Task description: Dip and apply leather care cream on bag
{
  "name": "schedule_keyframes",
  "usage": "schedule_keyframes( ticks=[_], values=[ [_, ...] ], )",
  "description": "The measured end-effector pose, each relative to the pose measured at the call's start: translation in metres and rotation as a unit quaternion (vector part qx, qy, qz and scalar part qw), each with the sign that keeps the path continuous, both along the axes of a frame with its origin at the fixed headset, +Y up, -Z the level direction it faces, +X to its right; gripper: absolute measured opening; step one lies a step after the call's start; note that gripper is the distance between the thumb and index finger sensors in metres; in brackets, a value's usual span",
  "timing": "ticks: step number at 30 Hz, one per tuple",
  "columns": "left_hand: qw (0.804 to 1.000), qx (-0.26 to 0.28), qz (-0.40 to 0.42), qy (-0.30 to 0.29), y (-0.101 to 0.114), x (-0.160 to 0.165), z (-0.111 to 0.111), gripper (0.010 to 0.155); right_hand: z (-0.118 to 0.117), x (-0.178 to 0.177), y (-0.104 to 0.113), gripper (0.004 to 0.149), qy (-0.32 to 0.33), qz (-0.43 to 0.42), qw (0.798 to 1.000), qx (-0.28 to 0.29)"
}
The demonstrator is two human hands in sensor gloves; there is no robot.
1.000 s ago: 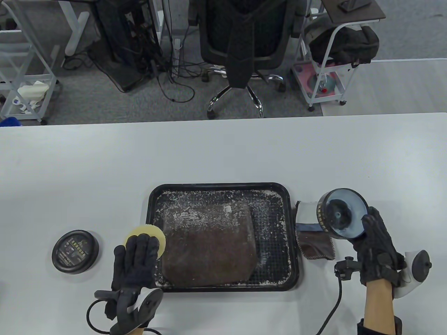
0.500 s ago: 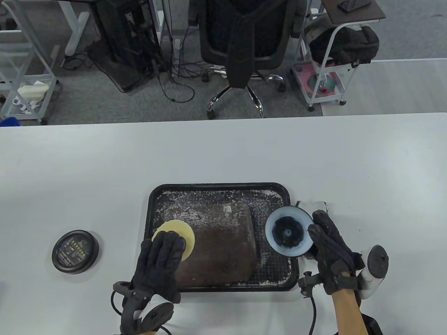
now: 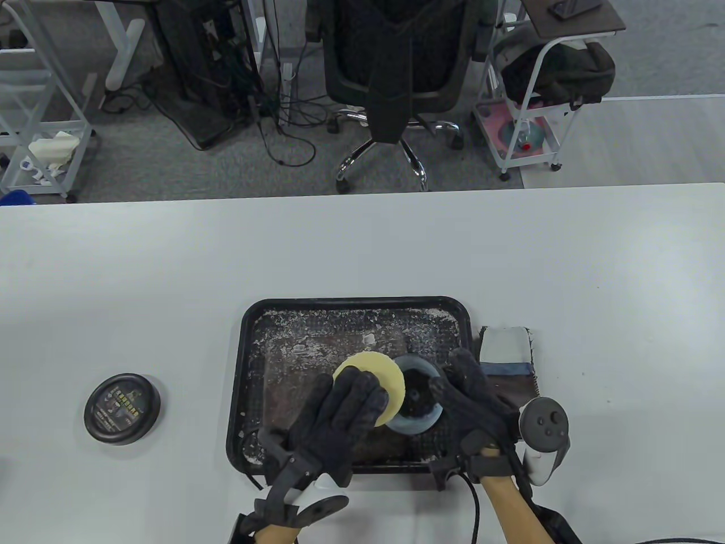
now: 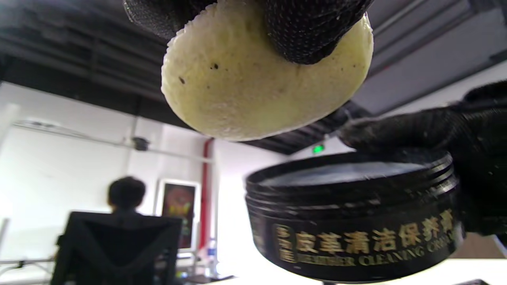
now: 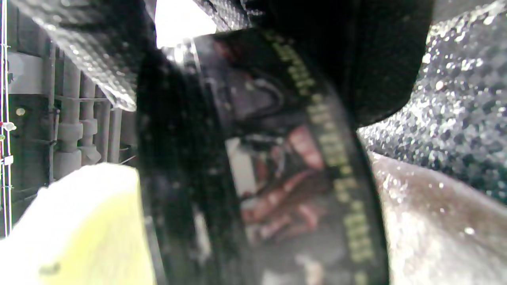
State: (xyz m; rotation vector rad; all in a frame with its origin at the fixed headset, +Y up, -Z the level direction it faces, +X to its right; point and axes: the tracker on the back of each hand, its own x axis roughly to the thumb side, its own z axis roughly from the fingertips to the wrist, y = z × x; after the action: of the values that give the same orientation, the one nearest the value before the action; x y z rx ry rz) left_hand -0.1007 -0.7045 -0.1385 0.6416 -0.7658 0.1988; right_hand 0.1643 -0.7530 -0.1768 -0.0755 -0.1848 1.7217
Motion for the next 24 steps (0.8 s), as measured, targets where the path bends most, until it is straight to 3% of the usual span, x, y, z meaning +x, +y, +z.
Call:
schedule_keyframes(
  ticks=[6, 13, 19, 24],
  values=[
    [0.999, 0.005, -0.047, -0.018, -0.010, 0.024, -0.004, 0.053, 0.002, -0.005, -0.010, 0.081, 0.003, -0.062, 0.998, -0.005],
    [0.998, -0.039, 0.006, -0.054, -0.012, 0.022, -0.010, 0.053, 0.003, -0.005, -0.011, 0.081, 0.005, -0.100, 0.995, 0.002],
    [0.995, -0.076, -0.021, -0.057, -0.017, 0.028, -0.014, 0.053, 0.006, -0.006, -0.008, 0.080, 0.011, -0.088, 0.996, 0.016],
    [0.995, -0.052, -0.064, -0.056, -0.021, 0.038, -0.009, 0.053, 0.008, -0.012, -0.005, 0.079, 0.025, -0.018, 0.999, 0.030]
  ],
)
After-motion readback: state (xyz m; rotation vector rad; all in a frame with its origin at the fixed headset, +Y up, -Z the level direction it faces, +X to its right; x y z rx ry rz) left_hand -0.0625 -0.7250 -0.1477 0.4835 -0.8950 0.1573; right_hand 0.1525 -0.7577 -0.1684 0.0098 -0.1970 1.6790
